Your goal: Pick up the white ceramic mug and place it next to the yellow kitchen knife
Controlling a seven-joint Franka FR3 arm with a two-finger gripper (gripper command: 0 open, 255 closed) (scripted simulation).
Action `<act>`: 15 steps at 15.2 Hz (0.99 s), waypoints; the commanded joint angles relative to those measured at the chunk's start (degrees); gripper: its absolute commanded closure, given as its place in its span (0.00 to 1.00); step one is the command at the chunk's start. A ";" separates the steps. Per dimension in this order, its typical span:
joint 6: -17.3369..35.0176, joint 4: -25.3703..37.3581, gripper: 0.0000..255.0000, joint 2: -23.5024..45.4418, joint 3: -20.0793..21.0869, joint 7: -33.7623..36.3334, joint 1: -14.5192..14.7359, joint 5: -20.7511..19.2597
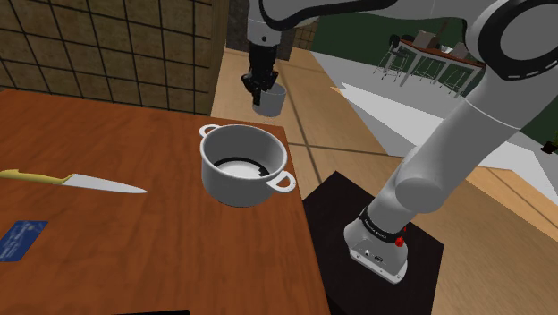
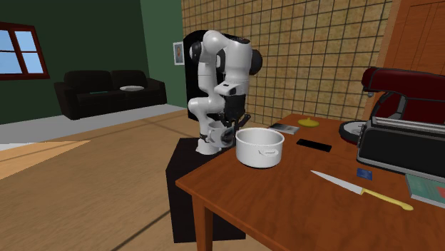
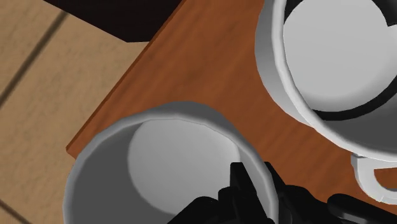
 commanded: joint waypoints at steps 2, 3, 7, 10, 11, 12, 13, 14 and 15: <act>-0.73 0.76 1.00 0.10 1.49 2.67 1.31 0.40; -0.82 1.11 1.00 0.38 2.24 4.03 1.96 0.54; -1.25 3.17 1.00 2.11 5.21 9.55 4.59 0.91; -1.66 5.41 1.00 4.01 7.38 13.77 6.60 0.88; -1.83 6.29 1.00 4.77 8.08 15.19 7.28 0.80; -2.00 7.24 1.00 5.58 8.76 16.61 7.98 0.69; -2.20 8.26 1.00 6.45 9.43 18.04 8.69 0.54; -2.41 9.35 1.00 7.38 10.09 19.47 9.41 0.34; -2.65 10.52 1.00 8.37 10.73 20.91 10.15 0.11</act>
